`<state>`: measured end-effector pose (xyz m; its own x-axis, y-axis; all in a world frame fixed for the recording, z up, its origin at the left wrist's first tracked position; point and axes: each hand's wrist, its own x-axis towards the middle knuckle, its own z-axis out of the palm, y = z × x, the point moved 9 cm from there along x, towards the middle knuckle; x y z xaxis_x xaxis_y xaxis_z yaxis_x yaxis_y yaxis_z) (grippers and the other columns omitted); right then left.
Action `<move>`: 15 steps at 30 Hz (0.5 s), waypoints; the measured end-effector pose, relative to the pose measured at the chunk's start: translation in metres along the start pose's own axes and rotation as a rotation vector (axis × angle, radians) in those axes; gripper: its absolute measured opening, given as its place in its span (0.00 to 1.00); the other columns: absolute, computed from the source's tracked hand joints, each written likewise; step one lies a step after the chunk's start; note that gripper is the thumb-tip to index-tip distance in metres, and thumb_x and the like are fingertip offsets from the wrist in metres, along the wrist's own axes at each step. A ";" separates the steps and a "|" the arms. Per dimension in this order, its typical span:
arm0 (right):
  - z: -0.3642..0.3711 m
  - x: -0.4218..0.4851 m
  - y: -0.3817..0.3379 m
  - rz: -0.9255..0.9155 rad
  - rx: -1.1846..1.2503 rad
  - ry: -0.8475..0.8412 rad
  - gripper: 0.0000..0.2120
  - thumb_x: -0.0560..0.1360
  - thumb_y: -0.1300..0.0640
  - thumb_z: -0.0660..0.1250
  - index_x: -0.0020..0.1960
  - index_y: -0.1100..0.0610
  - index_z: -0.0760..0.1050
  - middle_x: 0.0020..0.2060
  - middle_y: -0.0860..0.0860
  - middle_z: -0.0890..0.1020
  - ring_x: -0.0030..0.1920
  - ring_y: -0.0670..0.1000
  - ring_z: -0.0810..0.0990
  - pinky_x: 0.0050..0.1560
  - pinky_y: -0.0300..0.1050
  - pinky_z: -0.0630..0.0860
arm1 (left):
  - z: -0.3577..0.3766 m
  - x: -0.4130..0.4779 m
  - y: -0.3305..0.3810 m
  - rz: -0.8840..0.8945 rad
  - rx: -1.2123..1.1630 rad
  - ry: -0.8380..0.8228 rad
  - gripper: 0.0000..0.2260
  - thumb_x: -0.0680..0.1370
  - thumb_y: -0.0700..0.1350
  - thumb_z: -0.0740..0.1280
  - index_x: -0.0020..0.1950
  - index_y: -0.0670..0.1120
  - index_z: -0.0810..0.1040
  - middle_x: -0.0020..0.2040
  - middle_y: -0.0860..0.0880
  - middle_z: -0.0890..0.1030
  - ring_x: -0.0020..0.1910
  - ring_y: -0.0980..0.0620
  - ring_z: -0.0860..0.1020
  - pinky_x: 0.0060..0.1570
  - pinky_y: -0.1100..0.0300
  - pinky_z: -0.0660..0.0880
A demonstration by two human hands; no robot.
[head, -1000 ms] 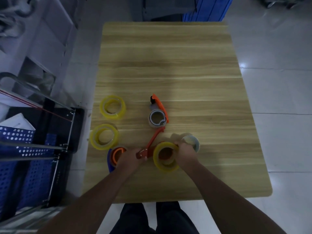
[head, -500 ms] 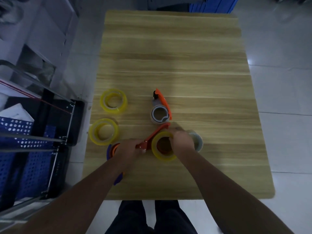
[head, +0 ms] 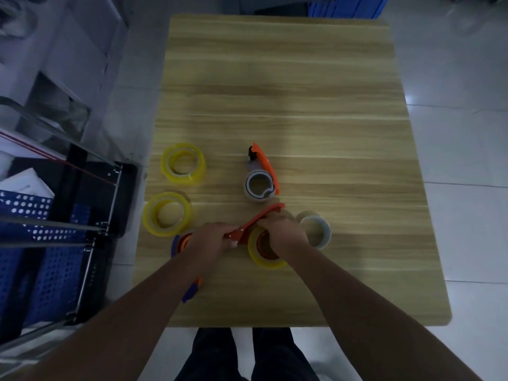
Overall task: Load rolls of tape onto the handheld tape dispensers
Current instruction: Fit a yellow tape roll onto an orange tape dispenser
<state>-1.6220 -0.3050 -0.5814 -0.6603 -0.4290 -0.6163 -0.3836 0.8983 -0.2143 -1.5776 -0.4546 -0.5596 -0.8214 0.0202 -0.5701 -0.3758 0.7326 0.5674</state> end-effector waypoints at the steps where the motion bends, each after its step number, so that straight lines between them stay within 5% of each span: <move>1: 0.002 0.000 -0.002 -0.024 0.037 0.022 0.23 0.77 0.56 0.58 0.70 0.41 0.66 0.67 0.50 0.71 0.68 0.56 0.69 0.63 0.54 0.73 | 0.000 -0.001 0.000 -0.003 -0.001 0.004 0.20 0.74 0.45 0.71 0.65 0.54 0.76 0.59 0.52 0.81 0.59 0.53 0.76 0.55 0.60 0.70; 3: 0.003 -0.006 -0.006 -0.034 0.054 0.072 0.22 0.76 0.46 0.58 0.70 0.44 0.65 0.71 0.51 0.65 0.73 0.57 0.60 0.68 0.58 0.66 | 0.002 -0.001 -0.003 -0.017 0.005 -0.001 0.20 0.74 0.45 0.71 0.66 0.53 0.75 0.60 0.51 0.80 0.59 0.52 0.76 0.53 0.61 0.69; 6: 0.021 -0.022 -0.013 0.029 0.007 -0.014 0.41 0.69 0.33 0.65 0.75 0.43 0.51 0.76 0.53 0.48 0.77 0.63 0.45 0.66 0.74 0.58 | 0.003 -0.003 -0.005 -0.030 0.013 0.022 0.21 0.74 0.47 0.71 0.68 0.54 0.74 0.62 0.50 0.79 0.59 0.52 0.77 0.52 0.61 0.69; 10: 0.035 -0.029 -0.016 0.080 -0.025 -0.039 0.51 0.68 0.45 0.74 0.76 0.42 0.41 0.78 0.54 0.38 0.76 0.64 0.37 0.67 0.73 0.58 | 0.003 -0.004 -0.007 -0.059 0.003 0.052 0.22 0.74 0.48 0.71 0.68 0.55 0.73 0.62 0.50 0.79 0.59 0.51 0.77 0.57 0.57 0.72; 15: 0.021 -0.031 -0.004 0.067 -0.016 0.064 0.53 0.68 0.43 0.74 0.77 0.45 0.39 0.78 0.54 0.39 0.78 0.60 0.40 0.70 0.68 0.59 | 0.005 -0.003 -0.012 -0.069 -0.006 0.068 0.22 0.74 0.49 0.71 0.67 0.55 0.74 0.62 0.51 0.79 0.58 0.52 0.77 0.57 0.57 0.72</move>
<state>-1.5865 -0.2933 -0.5779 -0.7247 -0.3738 -0.5788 -0.3470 0.9238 -0.1622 -1.5685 -0.4602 -0.5677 -0.8208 -0.0765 -0.5661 -0.4346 0.7268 0.5318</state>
